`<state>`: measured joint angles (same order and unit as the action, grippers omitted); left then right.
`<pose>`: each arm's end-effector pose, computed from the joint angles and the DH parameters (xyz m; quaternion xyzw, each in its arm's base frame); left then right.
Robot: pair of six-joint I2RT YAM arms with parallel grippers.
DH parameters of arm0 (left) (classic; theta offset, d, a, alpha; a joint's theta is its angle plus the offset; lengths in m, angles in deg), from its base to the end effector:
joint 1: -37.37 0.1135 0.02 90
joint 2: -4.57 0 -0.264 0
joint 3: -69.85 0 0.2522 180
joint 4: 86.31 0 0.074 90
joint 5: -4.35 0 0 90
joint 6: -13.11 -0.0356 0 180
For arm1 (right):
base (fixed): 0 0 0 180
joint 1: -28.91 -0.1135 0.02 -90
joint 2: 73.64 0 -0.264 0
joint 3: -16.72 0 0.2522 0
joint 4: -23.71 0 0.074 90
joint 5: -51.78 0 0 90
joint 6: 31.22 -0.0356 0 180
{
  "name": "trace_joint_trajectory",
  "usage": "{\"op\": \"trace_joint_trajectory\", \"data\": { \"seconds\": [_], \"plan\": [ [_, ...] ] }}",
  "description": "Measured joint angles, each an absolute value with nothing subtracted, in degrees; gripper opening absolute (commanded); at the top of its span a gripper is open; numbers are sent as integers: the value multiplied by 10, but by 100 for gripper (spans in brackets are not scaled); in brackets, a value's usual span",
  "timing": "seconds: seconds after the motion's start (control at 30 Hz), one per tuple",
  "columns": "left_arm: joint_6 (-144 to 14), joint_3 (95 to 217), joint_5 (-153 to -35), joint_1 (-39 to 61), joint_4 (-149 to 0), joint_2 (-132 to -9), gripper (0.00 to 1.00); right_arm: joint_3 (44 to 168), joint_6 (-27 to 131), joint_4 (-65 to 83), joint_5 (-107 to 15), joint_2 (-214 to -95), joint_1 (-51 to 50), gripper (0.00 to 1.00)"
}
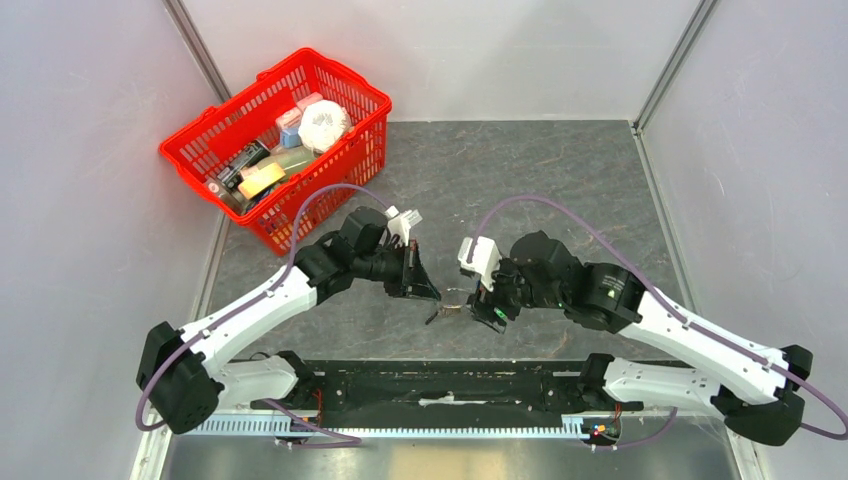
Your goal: Put the keys on the keyring
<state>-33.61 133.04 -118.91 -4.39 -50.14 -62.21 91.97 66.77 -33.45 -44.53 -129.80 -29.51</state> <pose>0.1715 -0.1793 0.2740 0.1100 0.8691 -0.4659 0.1247 0.1001 0.1702 0.3478 -0.5118 0.7379 0.2310 0.3744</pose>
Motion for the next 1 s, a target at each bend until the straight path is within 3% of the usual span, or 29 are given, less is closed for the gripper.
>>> {"op": "trace_joint_trajectory", "data": {
  "seconds": [0.57,1.0],
  "plan": [
    [-320,1342,-1240,-44,-482,-607,2,837,843,-211,-521,-1257,-328,75],
    [-313,1343,-1283,-44,-482,-583,2,831,880,-177,-554,-1269,-328,66]
  ]
}}
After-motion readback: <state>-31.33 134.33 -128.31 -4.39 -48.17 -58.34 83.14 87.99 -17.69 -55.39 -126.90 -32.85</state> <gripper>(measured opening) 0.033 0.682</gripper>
